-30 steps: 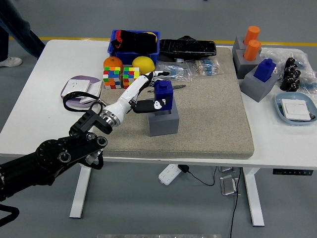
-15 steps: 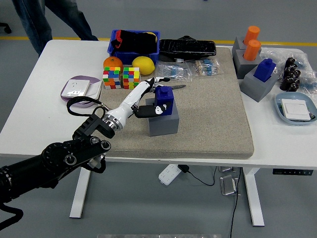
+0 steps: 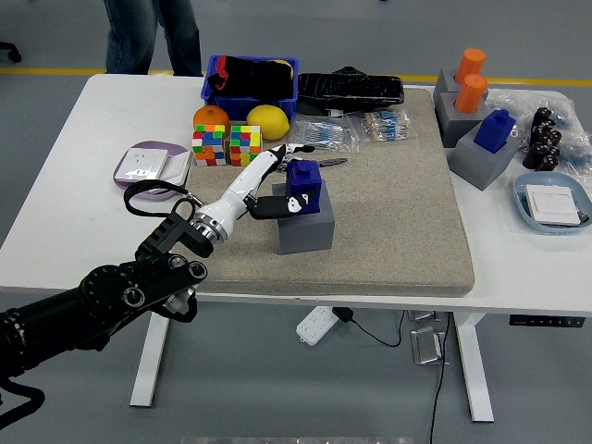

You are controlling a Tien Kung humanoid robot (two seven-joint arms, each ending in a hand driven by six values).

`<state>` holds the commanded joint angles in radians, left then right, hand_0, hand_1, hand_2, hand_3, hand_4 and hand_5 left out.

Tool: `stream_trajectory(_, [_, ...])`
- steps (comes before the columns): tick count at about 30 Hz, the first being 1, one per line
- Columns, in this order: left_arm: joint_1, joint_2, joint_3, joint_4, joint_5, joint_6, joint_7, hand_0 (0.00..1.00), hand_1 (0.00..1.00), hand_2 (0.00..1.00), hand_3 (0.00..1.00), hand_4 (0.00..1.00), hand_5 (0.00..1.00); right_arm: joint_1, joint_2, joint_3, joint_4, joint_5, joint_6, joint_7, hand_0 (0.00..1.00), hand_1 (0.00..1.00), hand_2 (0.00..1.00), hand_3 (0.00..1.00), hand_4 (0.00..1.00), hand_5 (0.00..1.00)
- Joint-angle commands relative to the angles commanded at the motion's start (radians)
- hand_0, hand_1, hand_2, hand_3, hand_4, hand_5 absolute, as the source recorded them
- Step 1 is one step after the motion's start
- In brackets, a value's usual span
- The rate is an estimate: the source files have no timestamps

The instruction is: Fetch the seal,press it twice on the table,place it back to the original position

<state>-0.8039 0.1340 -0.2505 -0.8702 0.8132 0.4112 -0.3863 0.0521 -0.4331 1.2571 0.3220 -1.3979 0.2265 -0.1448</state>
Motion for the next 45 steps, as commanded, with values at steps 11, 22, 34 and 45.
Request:
stream_trajectory(11, [0.001, -0.005, 0.003, 0.010, -0.012, 0.001, -0.004, 0.837, 0.536, 0.476, 0.840, 0.574, 0.002, 0.000, 0.000, -0.001, 0.000, 0.001, 0.000, 0.001, 0.828, 0.738, 0.732, 0.705, 0.806, 0.590])
stream_trajectory(22, [0.004, -0.011, 0.009, 0.019, -0.026, -0.006, -0.008, 0.839, 0.622, 0.547, 0.841, 0.579, 0.002, 0.000, 0.000, 0.002, -0.001, 0.000, 0.000, 0.001, 0.828, 0.737, 0.732, 0.705, 0.806, 0.590])
stream_trajectory(34, [0.010, -0.015, 0.016, 0.036, -0.052, -0.020, -0.032, 0.925, 0.907, 0.885, 0.913, 0.786, 0.002, -0.002, 0.002, 0.000, 0.000, 0.001, 0.001, 0.002, 0.828, 0.737, 0.732, 0.706, 0.807, 0.589])
stream_trajectory(45, [0.011, -0.016, 0.011, 0.049, -0.067, -0.035, -0.046, 0.998, 0.998, 0.998, 0.998, 0.998, 0.122, -0.002, 0.002, 0.003, -0.001, 0.000, 0.002, 0.002, 0.828, 0.738, 0.732, 0.704, 0.807, 0.588])
